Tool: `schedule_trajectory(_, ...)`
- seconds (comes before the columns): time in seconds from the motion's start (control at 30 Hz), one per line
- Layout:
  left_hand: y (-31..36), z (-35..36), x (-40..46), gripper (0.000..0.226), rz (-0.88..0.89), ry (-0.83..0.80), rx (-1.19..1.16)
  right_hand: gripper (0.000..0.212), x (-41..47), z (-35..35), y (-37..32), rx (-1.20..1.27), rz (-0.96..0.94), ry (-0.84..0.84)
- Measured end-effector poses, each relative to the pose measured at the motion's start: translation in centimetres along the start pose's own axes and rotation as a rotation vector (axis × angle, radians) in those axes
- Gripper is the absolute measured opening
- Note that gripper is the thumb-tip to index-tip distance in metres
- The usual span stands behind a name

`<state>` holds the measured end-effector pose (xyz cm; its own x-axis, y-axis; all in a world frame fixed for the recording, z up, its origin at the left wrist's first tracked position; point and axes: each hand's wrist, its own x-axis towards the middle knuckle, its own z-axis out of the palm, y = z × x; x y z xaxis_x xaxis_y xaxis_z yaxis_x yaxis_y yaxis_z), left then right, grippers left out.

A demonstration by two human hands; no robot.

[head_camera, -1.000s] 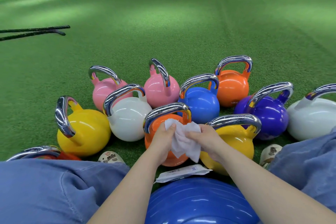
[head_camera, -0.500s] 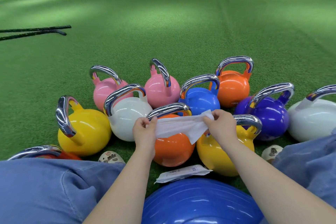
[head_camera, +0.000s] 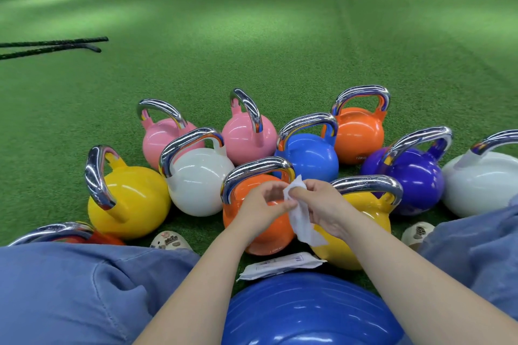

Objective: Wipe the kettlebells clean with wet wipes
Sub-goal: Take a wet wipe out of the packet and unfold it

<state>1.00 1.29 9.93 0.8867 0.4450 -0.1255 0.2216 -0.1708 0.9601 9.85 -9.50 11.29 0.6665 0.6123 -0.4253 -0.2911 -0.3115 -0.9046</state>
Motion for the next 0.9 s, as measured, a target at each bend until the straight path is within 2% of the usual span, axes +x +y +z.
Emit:
schedule_trajectory(0.1, 0.1, -0.1, 0.1, 0.019, 0.002, -0.035, 0.067, 0.023, 0.0, -0.1, 0.1, -0.187, -0.113, 0.072)
schedule_trajectory(0.2, 0.0, -0.3, -0.1, 0.021, -0.005, -0.08, 0.109, 0.031, -0.3, -0.2, -0.3, -0.502, -0.411, 0.119)
schedule_trajectory(0.3, 0.0, -0.2, -0.3, 0.024, -0.025, -0.106, 0.116, 0.019, -0.4, -0.2, 0.4, -0.764, -0.62, 0.139)
schedule_trajectory(0.37, 0.1, -0.2, -0.3, 0.027, -0.022, -0.107, 0.109, 0.005, -0.1, -0.2, 1.2, -0.881, -0.665, 0.192)
schedule_trajectory(0.4, 0.2, -0.2, -0.3, 0.032, -0.022, -0.108, 0.114, 0.008, 0.1, -0.2, 1.4, -0.903, -0.669, 0.23)
schedule_trajectory(0.47, 0.5, -0.5, -0.2, 0.041, -0.035, -0.117, 0.147, 0.011, 0.5, -0.4, 1.2, -0.802, -0.618, 0.328)
schedule_trajectory(0.53, 0.6, -1.0, -0.1, 0.036, -0.072, -0.125, 0.175, 0.014, 1.1, -1.2, 0.7, -0.631, -0.488, 0.474)
schedule_trajectory(0.6, 0.8, -1.4, -0.2, 0.03, -0.122, -0.151, 0.112, 0.018, 1.8, -2.3, 0.1, -0.408, -0.339, 0.531)
schedule_trajectory(0.67, 0.9, -1.6, -0.3, 0.032, -0.202, -0.155, -0.087, 0.02, 1.8, -2.8, -0.4, -0.025, -0.176, 0.435)
schedule_trajectory(0.73, 1.0, -1.7, -0.4, 0.033, -0.282, -0.166, -0.339, 0.02, 1.5, -2.9, -0.7, 0.224, -0.062, 0.3)
schedule_trajectory(0.83, 1.5, -1.4, -0.6, 0.023, -0.343, -0.175, -0.548, 0.025, 0.9, -2.4, -0.9, 0.326, 0.021, 0.147)
schedule_trajectory(0.9, 1.6, -1.2, -0.5, 0.02, -0.347, -0.108, -0.621, 0.035, 0.4, -1.9, -1.3, 0.329, 0.098, 0.092)
